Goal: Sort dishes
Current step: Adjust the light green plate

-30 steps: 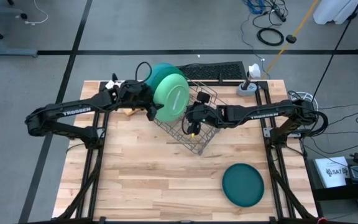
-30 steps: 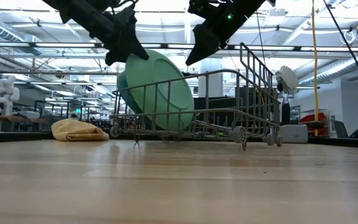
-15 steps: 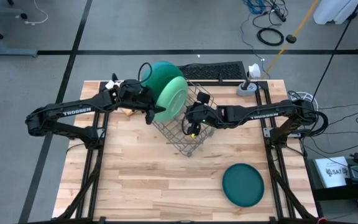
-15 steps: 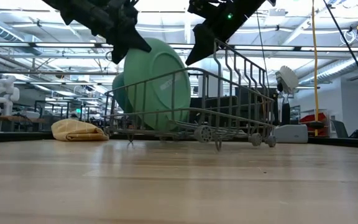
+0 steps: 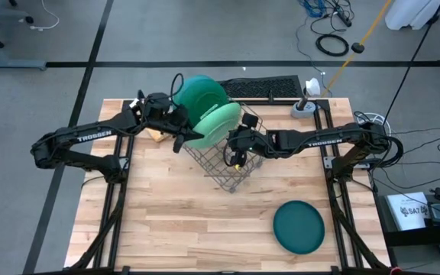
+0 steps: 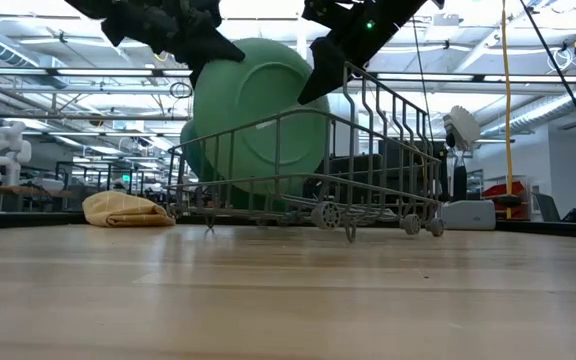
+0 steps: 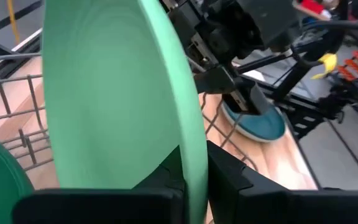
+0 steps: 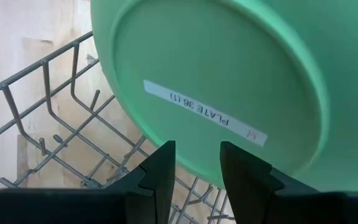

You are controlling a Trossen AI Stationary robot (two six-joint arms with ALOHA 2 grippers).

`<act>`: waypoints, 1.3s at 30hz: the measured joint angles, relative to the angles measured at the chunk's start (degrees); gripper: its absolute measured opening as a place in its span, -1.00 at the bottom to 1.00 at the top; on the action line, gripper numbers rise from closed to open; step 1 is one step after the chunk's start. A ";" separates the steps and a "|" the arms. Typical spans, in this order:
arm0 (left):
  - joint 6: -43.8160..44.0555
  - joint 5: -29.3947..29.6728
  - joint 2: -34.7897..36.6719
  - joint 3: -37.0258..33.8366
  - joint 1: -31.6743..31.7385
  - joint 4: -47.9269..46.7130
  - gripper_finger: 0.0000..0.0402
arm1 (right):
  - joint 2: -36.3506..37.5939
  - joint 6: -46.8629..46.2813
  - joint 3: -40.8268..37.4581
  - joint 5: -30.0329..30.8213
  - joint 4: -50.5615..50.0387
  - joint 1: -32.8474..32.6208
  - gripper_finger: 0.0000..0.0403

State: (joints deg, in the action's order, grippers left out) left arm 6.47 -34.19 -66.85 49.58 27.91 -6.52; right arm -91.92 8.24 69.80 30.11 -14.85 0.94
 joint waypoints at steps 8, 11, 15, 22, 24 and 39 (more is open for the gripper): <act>-0.53 -7.58 -0.03 0.00 5.67 0.09 -0.90 | 0.00 -0.10 0.00 0.22 0.13 -0.66 -0.41; -0.53 -9.81 -0.31 0.00 7.36 0.62 -0.90 | 0.00 -0.09 0.00 0.09 0.13 -0.69 -0.41; 0.50 -12.76 -1.74 0.02 9.08 3.53 -0.90 | 0.00 -0.23 0.00 0.07 0.21 -0.88 -0.41; 2.09 -16.36 -7.64 0.05 10.78 7.15 -0.90 | 0.04 -0.21 0.00 0.00 0.96 -1.38 -0.41; 2.22 -17.15 -8.80 0.13 11.14 7.89 -0.90 | 0.31 -0.36 0.00 0.02 0.89 -1.72 -0.41; 6.86 -19.54 -12.70 0.20 13.48 12.68 -0.90 | 2.01 -1.41 0.00 -0.37 -0.40 -3.05 -0.41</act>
State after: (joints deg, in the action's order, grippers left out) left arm 13.33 -53.73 -79.55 49.78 41.40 6.15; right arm -89.91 6.83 69.80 29.74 -15.26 -2.11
